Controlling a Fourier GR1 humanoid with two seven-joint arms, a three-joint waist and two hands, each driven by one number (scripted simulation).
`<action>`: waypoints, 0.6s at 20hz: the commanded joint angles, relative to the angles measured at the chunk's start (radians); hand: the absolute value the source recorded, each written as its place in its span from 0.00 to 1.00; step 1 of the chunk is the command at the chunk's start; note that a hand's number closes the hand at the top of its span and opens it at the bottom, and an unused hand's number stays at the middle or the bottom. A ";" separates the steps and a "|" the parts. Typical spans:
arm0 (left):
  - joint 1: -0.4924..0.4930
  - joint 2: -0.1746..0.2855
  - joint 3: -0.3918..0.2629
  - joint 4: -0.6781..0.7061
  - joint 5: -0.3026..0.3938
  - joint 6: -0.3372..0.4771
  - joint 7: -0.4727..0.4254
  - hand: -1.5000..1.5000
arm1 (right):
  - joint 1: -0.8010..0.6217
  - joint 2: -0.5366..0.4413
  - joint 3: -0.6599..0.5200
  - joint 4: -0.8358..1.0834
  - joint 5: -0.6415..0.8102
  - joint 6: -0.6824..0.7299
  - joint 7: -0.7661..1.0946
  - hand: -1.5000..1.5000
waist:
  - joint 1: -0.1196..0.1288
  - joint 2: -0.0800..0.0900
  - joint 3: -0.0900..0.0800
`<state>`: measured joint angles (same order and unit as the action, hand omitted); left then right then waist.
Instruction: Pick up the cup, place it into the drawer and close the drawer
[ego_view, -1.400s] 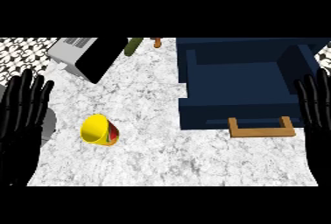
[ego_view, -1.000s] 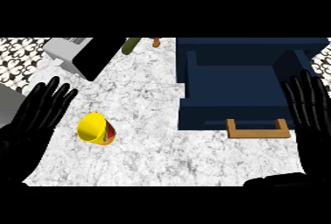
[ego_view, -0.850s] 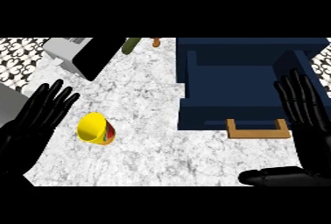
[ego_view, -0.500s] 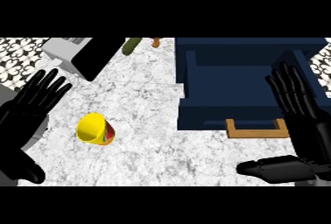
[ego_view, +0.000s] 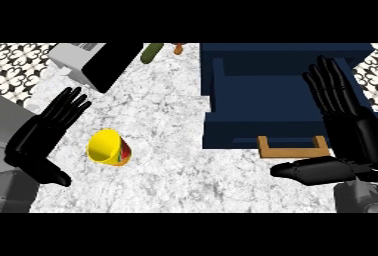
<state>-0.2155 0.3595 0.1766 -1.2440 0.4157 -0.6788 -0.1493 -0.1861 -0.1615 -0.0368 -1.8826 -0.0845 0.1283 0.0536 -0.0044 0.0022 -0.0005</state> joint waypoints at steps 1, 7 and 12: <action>-0.008 0.015 0.016 0.167 -0.129 -0.034 -0.134 0.00 | -0.077 -0.004 -0.001 0.027 0.013 -0.009 0.040 0.00 | 0.001 0.000 0.000; -0.084 -0.011 -0.016 0.414 -0.312 0.020 -0.338 0.00 | -0.018 -0.003 -0.038 0.041 -0.004 0.013 -0.020 0.00 | -0.003 0.000 0.000; -0.190 0.009 -0.023 0.701 -0.405 0.016 -0.544 0.00 | -0.053 -0.011 -0.034 -0.011 -0.020 0.013 0.063 0.00 | -0.012 0.003 -0.001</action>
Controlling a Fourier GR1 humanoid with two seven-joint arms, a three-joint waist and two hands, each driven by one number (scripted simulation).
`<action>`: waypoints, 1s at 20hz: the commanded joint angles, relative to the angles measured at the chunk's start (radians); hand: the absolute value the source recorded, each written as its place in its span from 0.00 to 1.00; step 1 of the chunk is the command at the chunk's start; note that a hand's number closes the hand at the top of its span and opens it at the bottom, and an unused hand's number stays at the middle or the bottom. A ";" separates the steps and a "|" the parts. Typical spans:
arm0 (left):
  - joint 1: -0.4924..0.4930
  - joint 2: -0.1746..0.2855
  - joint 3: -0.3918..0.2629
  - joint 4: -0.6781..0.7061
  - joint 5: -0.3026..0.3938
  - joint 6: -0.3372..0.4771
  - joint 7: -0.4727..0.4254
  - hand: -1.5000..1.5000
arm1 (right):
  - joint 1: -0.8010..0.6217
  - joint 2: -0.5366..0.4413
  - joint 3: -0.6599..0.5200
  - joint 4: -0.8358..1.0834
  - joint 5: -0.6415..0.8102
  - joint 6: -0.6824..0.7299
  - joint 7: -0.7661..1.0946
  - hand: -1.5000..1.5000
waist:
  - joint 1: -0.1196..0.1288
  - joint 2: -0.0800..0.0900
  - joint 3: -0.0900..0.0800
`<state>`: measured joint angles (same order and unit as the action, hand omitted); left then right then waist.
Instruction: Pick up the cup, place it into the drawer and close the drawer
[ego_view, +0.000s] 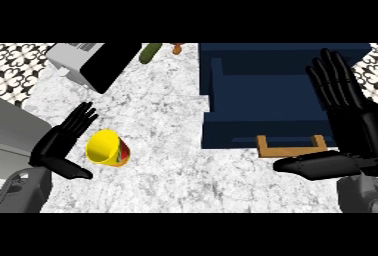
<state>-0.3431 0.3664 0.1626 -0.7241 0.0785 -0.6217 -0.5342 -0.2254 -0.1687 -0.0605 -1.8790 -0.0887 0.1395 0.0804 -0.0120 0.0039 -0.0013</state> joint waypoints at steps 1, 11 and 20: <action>-0.060 -0.007 -0.023 0.206 -0.101 0.002 -0.185 0.00 | -0.086 -0.023 -0.033 -0.001 -0.045 0.008 0.070 0.00 | -0.004 0.002 -0.001; -0.079 0.004 -0.045 0.414 -0.174 0.066 -0.453 0.00 | -0.009 -0.004 -0.005 0.002 -0.001 0.020 -0.014 0.00 | -0.018 0.008 -0.003; -0.135 -0.056 -0.064 0.489 -0.198 0.121 -0.494 0.00 | -0.084 -0.051 -0.063 0.049 -0.060 0.054 0.020 0.00 | -0.026 0.013 -0.004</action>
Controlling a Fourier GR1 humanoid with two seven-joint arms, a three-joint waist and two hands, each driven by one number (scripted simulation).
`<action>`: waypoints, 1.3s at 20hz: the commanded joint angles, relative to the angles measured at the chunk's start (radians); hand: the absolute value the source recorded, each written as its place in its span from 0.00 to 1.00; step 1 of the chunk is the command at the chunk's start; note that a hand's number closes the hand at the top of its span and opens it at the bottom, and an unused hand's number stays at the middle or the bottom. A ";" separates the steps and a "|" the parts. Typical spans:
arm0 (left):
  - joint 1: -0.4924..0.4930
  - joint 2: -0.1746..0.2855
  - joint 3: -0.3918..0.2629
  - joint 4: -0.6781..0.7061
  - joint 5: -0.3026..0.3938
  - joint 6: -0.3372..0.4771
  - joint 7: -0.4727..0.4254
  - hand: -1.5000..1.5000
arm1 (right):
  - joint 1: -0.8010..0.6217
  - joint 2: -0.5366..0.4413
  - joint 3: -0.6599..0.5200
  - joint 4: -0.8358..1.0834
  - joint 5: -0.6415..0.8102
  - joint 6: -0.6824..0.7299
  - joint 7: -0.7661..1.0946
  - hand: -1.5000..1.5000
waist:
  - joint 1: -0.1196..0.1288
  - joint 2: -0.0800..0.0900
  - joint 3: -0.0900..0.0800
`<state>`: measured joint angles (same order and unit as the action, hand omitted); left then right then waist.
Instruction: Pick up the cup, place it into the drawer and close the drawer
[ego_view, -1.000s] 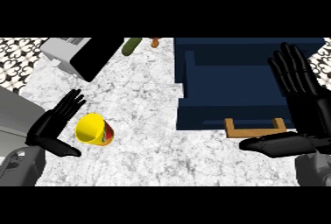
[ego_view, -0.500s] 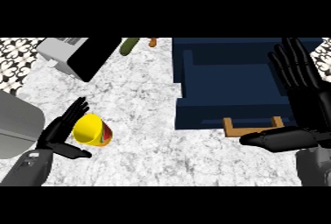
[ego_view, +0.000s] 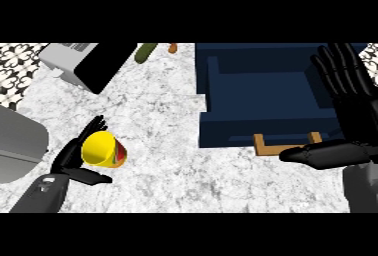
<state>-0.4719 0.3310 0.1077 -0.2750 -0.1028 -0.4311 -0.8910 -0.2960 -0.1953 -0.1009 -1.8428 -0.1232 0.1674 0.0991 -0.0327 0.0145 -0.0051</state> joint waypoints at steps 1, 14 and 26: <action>-0.063 -0.008 0.005 0.044 -0.002 -0.089 -0.092 0.00 | 0.011 0.004 0.015 -0.003 0.009 0.007 -0.007 0.00 | -0.008 0.001 0.000; -0.093 -0.022 -0.001 0.081 0.003 -0.182 -0.117 0.00 | 0.010 0.004 0.010 0.002 0.016 0.003 -0.007 0.00 | -0.015 0.007 -0.001; -0.055 -0.103 -0.002 -0.029 -0.016 0.125 -0.314 1.00 | -0.023 -0.057 -0.069 0.012 -0.066 0.043 0.040 0.00 | -0.008 0.003 0.000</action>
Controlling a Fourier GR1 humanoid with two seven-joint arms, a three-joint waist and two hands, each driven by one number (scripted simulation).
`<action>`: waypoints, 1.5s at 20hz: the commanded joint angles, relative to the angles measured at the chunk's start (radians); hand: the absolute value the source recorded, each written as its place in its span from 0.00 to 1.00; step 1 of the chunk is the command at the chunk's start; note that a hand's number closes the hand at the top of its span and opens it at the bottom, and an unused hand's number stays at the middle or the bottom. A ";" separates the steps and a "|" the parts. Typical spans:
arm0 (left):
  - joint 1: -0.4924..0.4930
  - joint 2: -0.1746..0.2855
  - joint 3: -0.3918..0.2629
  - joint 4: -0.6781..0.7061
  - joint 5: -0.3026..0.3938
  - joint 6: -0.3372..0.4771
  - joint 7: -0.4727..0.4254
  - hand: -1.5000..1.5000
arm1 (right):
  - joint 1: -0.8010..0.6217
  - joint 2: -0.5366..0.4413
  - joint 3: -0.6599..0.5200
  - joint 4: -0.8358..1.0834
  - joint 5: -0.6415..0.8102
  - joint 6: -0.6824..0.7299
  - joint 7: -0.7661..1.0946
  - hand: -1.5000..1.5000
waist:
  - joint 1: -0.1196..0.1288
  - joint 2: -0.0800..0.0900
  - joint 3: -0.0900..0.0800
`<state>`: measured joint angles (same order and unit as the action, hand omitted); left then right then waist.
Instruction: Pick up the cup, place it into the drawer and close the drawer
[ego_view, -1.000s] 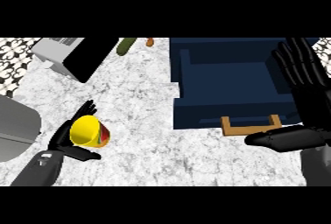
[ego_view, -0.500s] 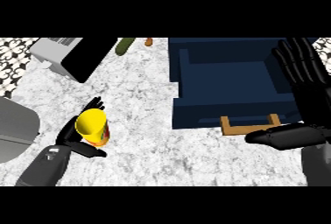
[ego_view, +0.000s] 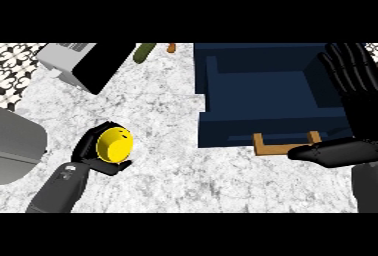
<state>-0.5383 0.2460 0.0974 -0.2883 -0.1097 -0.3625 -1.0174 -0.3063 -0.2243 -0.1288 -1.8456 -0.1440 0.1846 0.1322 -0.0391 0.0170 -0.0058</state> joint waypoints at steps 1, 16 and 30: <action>-0.012 -0.004 0.031 -0.012 0.020 -0.015 -0.188 1.00 | -0.004 0.009 0.008 0.011 0.002 0.001 -0.007 0.00 | 0.004 0.000 0.000; -0.066 -0.150 0.161 -0.188 0.185 0.197 -0.055 1.00 | 0.035 0.005 -0.005 0.010 0.027 -0.007 -0.010 0.00 | 0.036 -0.018 0.006; -0.305 -0.245 -0.039 -0.645 0.223 0.392 0.520 1.00 | 0.036 0.000 -0.042 0.044 0.028 -0.009 -0.053 0.00 | 0.045 -0.024 0.007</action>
<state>-0.7775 0.0152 0.1286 -0.8276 0.0933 -0.0462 -0.6446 -0.2653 -0.2304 -0.1638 -1.8293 -0.1199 0.1800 0.1046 0.0063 -0.0073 0.0008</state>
